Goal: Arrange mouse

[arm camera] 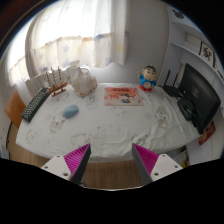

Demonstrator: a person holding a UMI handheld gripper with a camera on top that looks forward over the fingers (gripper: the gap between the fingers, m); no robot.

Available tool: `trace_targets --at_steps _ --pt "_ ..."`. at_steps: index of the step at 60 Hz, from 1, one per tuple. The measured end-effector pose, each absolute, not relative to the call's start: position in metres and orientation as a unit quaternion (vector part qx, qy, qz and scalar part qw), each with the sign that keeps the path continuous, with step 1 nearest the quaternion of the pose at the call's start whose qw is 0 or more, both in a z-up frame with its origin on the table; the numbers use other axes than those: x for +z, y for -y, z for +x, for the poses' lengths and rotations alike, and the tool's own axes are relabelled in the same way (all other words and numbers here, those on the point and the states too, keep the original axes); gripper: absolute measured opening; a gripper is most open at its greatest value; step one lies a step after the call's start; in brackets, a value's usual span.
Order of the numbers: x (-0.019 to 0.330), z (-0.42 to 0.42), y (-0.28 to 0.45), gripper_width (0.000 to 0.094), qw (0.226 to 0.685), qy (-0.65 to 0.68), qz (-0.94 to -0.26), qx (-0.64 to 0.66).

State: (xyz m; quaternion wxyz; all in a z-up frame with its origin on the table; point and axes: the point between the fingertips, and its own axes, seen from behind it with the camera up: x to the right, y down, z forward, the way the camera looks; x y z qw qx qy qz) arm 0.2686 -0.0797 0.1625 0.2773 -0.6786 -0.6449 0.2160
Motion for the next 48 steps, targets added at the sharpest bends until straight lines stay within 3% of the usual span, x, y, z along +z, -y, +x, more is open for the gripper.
trace_targets --at_steps 17,33,48 --pt "0.142 0.245 0.114 0.0855 0.267 0.651 -0.674 0.226" --pt "0.124 0.219 0.211 0.0857 0.252 0.668 -0.648 0.264" --pt "0.105 0.175 0.296 0.0854 0.273 0.665 -0.621 0.313"
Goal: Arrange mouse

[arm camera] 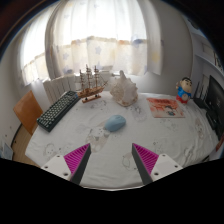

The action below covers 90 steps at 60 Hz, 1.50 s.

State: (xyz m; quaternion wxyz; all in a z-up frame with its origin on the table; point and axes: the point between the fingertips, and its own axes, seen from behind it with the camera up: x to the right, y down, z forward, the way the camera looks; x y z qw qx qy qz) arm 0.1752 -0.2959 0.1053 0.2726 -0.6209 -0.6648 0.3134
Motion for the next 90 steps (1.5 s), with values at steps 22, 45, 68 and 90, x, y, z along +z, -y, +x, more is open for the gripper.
trace_targets --at_steps 22,45,68,90 --pt "0.041 0.092 0.322 0.0854 0.318 0.638 -0.616 0.337" --pt "-0.003 0.016 0.318 0.0856 0.324 0.627 -0.631 0.324" --pt "-0.006 -0.035 0.326 0.0859 0.327 0.638 -0.616 0.327" --pt "0.0 -0.058 0.33 0.0428 0.324 0.665 -0.591 0.321"
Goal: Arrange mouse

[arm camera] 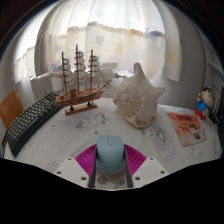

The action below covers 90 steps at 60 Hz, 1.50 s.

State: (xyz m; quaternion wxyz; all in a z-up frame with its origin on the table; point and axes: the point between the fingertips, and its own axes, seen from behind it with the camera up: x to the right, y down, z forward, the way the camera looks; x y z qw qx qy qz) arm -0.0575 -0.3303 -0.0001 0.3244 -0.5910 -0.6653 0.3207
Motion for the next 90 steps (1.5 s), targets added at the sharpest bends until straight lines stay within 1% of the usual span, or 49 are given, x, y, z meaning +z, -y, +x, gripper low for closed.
trace_targets --at_steps 3,7,11,16,22,26,29,31,36,40,45,55,61,64,65,68,70,71,72,74,75,77,80,90 --pt "0.011 -0.058 0.33 0.0415 0.324 0.664 -0.59 0.325" --pt "0.036 -0.056 0.327 0.0415 0.323 0.659 -0.592 0.334" --pt "0.069 -0.055 0.32 0.0415 0.318 0.65 -0.594 0.353" --pt "0.119 -0.058 0.296 0.0413 0.33 0.639 -0.589 0.369" --pt "0.171 -0.073 0.25 0.0413 0.352 0.622 -0.584 0.385" --pt "0.193 -0.089 0.207 0.0412 0.368 0.609 -0.588 0.385" --pt "0.2 -0.103 0.168 0.0412 0.383 0.602 -0.589 0.38" --pt "0.199 -0.112 0.141 0.0413 0.392 0.598 -0.593 0.371" --pt "0.181 -0.134 0.081 0.0411 0.389 0.587 -0.616 0.353" --pt "0.153 -0.147 0.035 0.0413 0.392 0.585 -0.627 0.334" --pt "0.114 -0.16 -0.005 0.0413 0.384 0.59 -0.633 0.322" --pt "0.034 -0.171 -0.044 0.043 0.357 0.605 -0.646 0.301" --pt "0.002 -0.171 -0.051 0.0431 0.345 0.617 -0.646 0.289" --pt "-0.011 -0.167 -0.051 0.0449 0.333 0.622 -0.65 0.283" --pt "-0.014 -0.166 -0.051 0.047 0.329 0.623 -0.651 0.282" --pt "-0.013 -0.168 -0.051 0.0517 0.332 0.63 -0.642 0.286" --pt "-0.015 -0.165 -0.051 0.0564 0.324 0.635 -0.643 0.28" --pt "-0.015 -0.163 -0.052 0.0603 0.321 0.637 -0.644 0.277" --pt "-0.014 -0.162 -0.053 0.0664 0.318 0.638 -0.645 0.275" --pt "-0.009 -0.159 -0.053 0.0842 0.313 0.639 -0.647 0.274" --pt "-0.006 -0.156 -0.053 0.0855 0.31 0.638 -0.649 0.275" --pt "0.002 -0.149 -0.053 0.0828 0.302 0.637 -0.653 0.276" --pt "0.018 -0.132 -0.052 0.0853 0.294 0.635 -0.659 0.276" --pt "0.09 -0.047 -0.047 0.085 0.281 0.642 -0.656 0.278"
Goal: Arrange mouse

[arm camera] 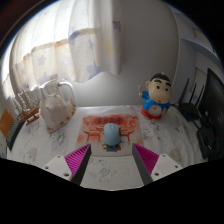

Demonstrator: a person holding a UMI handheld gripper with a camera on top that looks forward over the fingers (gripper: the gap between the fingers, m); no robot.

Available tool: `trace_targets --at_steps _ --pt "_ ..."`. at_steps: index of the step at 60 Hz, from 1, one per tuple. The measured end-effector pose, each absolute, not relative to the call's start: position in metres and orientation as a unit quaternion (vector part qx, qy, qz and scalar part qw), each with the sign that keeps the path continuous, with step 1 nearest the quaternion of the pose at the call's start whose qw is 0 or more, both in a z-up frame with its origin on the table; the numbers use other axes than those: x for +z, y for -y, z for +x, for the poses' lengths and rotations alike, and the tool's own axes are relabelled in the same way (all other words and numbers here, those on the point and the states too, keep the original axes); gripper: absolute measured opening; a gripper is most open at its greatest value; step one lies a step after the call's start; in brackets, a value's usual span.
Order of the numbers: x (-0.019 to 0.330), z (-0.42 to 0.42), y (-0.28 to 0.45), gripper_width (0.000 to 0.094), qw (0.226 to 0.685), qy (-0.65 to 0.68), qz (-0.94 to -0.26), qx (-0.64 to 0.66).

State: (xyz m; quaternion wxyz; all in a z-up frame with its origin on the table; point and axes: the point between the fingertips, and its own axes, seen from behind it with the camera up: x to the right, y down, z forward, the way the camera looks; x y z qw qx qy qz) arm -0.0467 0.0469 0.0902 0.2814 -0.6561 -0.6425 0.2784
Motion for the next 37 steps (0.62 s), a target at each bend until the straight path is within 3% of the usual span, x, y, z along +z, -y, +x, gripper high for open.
trace_targets --at_steps 16,37 --pt "0.149 0.086 -0.062 0.0851 0.269 0.648 -0.673 0.234" --pt "0.172 0.101 -0.07 0.0853 0.3 0.634 -0.671 0.241"
